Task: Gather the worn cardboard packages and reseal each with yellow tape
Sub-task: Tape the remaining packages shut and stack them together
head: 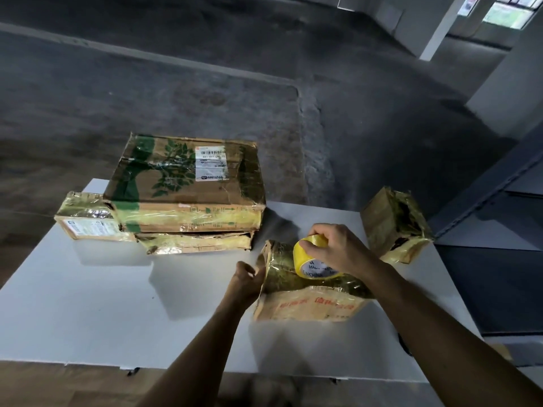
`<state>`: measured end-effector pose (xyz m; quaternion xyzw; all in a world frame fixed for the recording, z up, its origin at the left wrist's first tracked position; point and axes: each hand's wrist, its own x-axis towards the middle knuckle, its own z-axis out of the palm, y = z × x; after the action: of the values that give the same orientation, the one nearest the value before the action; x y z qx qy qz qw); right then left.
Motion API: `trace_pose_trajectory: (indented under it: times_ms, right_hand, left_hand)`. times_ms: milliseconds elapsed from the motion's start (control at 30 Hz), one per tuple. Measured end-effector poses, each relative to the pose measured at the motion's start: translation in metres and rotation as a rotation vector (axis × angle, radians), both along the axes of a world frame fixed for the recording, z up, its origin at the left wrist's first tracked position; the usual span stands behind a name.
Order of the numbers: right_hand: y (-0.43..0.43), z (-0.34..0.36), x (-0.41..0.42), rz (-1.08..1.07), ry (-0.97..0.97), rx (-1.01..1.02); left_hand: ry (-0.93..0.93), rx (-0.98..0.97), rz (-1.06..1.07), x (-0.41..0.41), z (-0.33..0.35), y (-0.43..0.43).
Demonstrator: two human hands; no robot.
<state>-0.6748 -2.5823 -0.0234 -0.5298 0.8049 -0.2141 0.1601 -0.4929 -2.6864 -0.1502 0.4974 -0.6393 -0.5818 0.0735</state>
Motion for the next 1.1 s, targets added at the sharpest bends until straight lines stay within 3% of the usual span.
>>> trace_pose_trajectory:
  times_ms: [67, 133, 233, 300, 367, 500, 633, 800, 900, 967, 1100]
  right_hand:
    - [0.002, -0.003, 0.000, -0.001, -0.014, -0.020]
    - [0.005, -0.006, 0.000, -0.012, -0.018, -0.048]
    - [0.006, -0.007, -0.002, -0.030, -0.061, -0.055]
    - [0.006, -0.009, -0.005, -0.045, -0.126, -0.070]
    - [0.008, -0.013, -0.010, -0.061, -0.193, -0.100]
    - [0.017, -0.020, -0.017, -0.190, -0.394, -0.108]
    - [0.025, -0.029, -0.024, -0.261, -0.582, -0.104]
    - [0.034, -0.042, -0.026, -0.282, -0.861, -0.165]
    - [0.030, -0.039, -0.024, -0.369, -0.784, -0.171]
    - [0.023, -0.029, -0.022, -0.352, -0.617, -0.132]
    - [0.024, -0.005, -0.032, -0.257, -0.387, -0.256]
  left_hand:
    - [-0.120, -0.005, -0.063, 0.003, 0.000, -0.003]
    - [-0.120, -0.123, -0.027, 0.002, 0.008, -0.008]
    - [0.055, -0.593, 0.015, -0.016, 0.037, -0.016]
    - [0.156, -0.822, -0.169, -0.033, 0.060, -0.017]
    - [0.195, -0.796, -0.382, -0.044, 0.078, -0.009]
    - [-0.020, -0.409, -0.602, -0.038, 0.100, 0.004]
    - [-0.245, -0.553, -0.886, -0.032, 0.102, 0.002]
    - [-0.393, -0.777, -0.992, -0.038, 0.084, 0.001]
    - [-0.379, -0.911, -0.941, -0.041, 0.077, 0.002]
    - [-0.351, -0.950, -0.939, -0.041, 0.075, 0.003]
    - [-0.331, -0.911, -0.955, -0.037, 0.075, -0.001]
